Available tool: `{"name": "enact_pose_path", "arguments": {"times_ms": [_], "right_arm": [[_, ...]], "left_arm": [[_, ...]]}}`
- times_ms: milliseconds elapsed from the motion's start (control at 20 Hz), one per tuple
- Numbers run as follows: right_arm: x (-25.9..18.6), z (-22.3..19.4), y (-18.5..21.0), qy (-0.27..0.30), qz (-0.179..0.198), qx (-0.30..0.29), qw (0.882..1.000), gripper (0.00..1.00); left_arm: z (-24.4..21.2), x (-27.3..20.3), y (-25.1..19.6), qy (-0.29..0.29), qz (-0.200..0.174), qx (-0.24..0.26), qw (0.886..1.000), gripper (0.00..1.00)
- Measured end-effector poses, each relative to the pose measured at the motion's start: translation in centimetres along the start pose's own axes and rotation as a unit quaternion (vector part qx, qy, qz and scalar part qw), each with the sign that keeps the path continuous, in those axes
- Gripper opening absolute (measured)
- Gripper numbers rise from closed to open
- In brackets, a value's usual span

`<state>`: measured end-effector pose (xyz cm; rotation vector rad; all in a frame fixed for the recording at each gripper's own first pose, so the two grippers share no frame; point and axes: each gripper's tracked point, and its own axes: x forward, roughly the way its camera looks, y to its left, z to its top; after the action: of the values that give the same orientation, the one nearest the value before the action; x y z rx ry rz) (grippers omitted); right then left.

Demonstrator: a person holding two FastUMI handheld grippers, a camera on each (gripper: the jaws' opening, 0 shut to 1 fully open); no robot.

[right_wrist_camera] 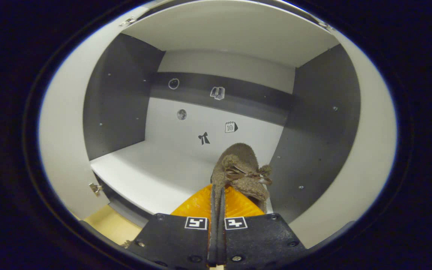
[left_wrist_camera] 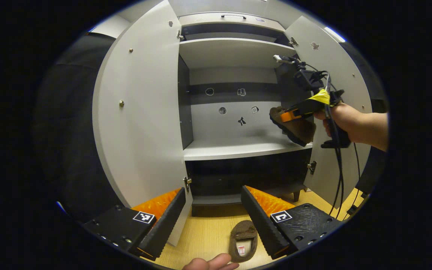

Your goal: Grab one shoe with the right hand and put it into the shoe cabinet, grab the other shoe with the left hand and put it into the shoe cabinet; then close the right door with the right hand and the left door with the left hand.

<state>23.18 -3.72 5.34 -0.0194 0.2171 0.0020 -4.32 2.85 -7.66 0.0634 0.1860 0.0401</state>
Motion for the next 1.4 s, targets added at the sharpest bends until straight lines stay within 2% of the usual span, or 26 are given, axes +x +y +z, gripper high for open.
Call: {"name": "enact_pose_path", "arguments": {"times_ms": [200,400,500,600,750,800,900,950,1150,1250,1350,1400], "right_arm": [[4.7,-0.8,-1.7,0.031,-0.017,0.008,0.999,0.04],[6.3,-1.7,-0.9,0.046,-0.006,0.008,0.999,0.04],[6.7,-1.6,-1.2,0.043,-0.016,-0.006,0.999,0.04],[6.6,-1.1,-1.2,0.033,-0.023,-0.014,0.999,0.13],[4.3,-0.3,-1.5,0.004,-0.03,0.003,1.0,0.8],[3.3,0.4,-1.4,-0.019,-0.026,0.015,0.999,0.75],[0.5,1.9,-1.7,-0.069,-0.022,0.019,0.997,0.86],[-1.2,2.6,-1.7,-0.091,-0.022,0.015,0.995,0.99],[-9.7,3.8,-0.7,-0.161,-0.004,-0.003,0.987,1.0],[-13.8,2.6,-0.6,-0.17,-0.01,-0.029,0.985,1.0],[-16.8,-0.1,0.3,-0.144,0.005,-0.048,0.988,1.0],[-17.9,-1.6,0.5,-0.126,0.0,-0.053,0.991,1.0]], "left_arm": [[-0.8,-0.7,1.5,0.008,0.018,-0.004,1.0,0.96],[-1.8,-0.6,2.1,0.024,0.026,-0.019,0.999,0.96],[-1.7,-0.3,1.7,0.022,0.022,-0.018,0.999,0.96],[-1.4,-0.1,1.0,0.017,0.013,-0.015,1.0,0.96],[-1.2,0.4,0.4,0.01,0.004,-0.006,1.0,0.96],[-1.3,0.6,0.3,0.012,0.001,-0.008,1.0,0.96],[-1.7,1.0,0.0,0.02,-0.003,-0.015,1.0,0.96],[-2.0,1.3,-0.1,0.024,-0.006,-0.018,1.0,0.96],[-4.7,2.2,-0.7,0.052,-0.018,-0.026,0.998,0.96],[-7.4,2.2,-1.3,0.075,-0.028,-0.025,0.997,0.97],[-10.8,1.6,-2.5,0.108,-0.042,-0.022,0.993,0.96],[-12.6,1.5,-3.3,0.126,-0.054,-0.021,0.99,0.96]]}}
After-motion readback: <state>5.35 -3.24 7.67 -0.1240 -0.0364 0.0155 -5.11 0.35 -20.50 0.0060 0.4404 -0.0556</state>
